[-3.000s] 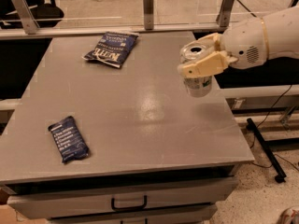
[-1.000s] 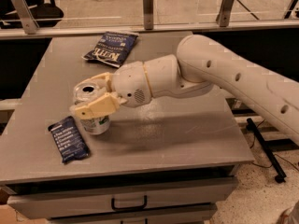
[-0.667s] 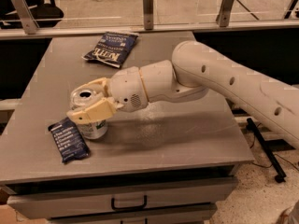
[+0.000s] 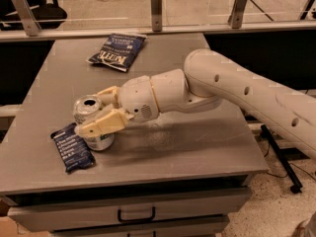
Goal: Move 7up can near rxbar blueberry
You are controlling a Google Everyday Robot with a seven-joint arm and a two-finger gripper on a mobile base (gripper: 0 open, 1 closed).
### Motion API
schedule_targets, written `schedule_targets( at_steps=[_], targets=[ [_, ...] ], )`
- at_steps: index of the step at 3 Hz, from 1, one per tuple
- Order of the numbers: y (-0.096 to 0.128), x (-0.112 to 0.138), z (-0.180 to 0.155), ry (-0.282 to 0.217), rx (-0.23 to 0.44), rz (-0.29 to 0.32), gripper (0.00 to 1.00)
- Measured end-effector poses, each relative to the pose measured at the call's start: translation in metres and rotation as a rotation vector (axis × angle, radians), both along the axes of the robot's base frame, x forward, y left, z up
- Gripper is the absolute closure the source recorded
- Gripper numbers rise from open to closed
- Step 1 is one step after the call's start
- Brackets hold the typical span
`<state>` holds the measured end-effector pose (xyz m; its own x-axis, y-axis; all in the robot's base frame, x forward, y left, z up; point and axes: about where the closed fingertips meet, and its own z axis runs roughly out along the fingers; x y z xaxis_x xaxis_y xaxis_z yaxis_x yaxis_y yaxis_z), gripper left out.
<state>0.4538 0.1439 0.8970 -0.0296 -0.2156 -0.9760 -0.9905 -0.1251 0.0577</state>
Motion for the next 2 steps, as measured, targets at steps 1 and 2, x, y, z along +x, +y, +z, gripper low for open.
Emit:
schedule_targets(
  at_steps=[1, 2],
  targets=[
    [-0.013, 0.011, 0.005, -0.025, -0.015, -0.022, 0.00],
    [-0.045, 0.038, 0.027, -0.099, -0.056, -0.080, 0.00]
  ],
)
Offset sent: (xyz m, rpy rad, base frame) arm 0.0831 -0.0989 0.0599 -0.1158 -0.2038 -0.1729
